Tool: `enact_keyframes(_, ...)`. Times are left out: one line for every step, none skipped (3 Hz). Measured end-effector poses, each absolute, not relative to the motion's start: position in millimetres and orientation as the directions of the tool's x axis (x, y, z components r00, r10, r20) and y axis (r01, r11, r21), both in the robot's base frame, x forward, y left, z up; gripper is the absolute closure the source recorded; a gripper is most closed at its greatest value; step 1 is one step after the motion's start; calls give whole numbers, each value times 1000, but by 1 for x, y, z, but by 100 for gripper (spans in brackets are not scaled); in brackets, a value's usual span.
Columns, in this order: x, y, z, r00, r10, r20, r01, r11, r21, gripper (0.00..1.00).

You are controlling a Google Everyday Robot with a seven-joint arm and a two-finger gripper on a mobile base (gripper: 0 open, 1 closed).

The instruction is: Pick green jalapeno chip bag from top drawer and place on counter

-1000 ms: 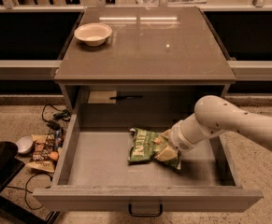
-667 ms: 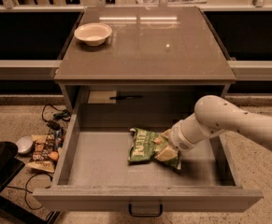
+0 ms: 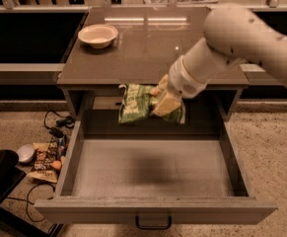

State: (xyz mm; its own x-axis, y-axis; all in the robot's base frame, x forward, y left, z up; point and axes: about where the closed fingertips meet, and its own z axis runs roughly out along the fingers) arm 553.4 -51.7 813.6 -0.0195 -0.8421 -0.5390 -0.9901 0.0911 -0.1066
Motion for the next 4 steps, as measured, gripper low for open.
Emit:
enact_keyframes(579, -43, 877, 0, -842, -540, -988, 85, -132, 100)
enact_keyframes(631, -48, 911, -18, -847, -532, -973, 138, -186, 100)
enact_keyframes(679, -72, 932, -66, -839, -540, -933, 244, -265, 100)
enact_keyframes(716, -107, 935, -134, -820, -556, -862, 373, -344, 100)
